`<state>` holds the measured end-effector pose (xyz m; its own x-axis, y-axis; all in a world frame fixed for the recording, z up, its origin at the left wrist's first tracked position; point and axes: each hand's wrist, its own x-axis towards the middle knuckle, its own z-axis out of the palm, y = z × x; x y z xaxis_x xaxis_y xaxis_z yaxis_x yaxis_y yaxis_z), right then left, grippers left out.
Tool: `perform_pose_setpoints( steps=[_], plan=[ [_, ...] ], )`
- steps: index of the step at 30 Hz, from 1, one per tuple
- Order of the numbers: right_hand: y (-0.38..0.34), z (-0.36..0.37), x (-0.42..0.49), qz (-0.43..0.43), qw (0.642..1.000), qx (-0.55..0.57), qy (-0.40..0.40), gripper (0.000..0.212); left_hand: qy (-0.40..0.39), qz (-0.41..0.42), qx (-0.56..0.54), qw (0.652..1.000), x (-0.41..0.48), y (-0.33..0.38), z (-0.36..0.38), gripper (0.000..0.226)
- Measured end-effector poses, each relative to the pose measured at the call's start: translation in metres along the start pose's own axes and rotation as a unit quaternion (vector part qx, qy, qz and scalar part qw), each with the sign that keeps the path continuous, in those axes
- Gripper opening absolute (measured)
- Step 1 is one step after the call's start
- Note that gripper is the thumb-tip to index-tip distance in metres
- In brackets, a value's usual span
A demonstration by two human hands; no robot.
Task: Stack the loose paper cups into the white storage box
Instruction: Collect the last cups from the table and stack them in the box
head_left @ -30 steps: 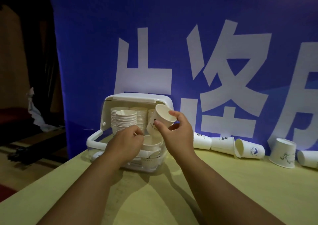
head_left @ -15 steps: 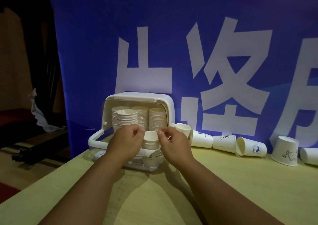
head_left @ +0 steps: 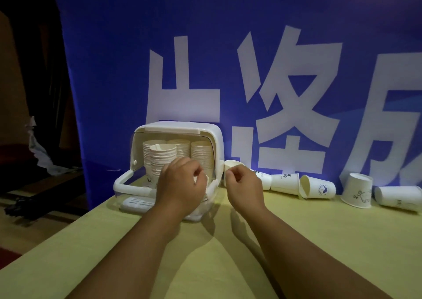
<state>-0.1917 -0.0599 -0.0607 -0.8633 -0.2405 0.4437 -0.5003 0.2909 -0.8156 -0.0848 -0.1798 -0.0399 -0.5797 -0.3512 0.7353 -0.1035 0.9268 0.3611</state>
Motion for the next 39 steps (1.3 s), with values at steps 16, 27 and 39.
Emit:
perform_pose_setpoints(
  steps=[16,27,39],
  plan=[
    [0.087,-0.241,-0.052,0.101,0.979,-0.175,0.02,0.007,-0.253,-0.007,-0.062,0.966,-0.061,0.187,0.056,0.015],
    [0.19,-0.445,-0.094,0.238,0.884,-0.402,-0.002,0.046,-0.346,0.005,-0.233,0.909,-0.105,0.358,0.147,0.012],
    [0.274,-0.532,-0.023,0.28,0.841,-0.462,0.021,0.063,-0.37,0.088,-0.219,0.899,-0.105,0.465,0.27,0.042]
  ],
)
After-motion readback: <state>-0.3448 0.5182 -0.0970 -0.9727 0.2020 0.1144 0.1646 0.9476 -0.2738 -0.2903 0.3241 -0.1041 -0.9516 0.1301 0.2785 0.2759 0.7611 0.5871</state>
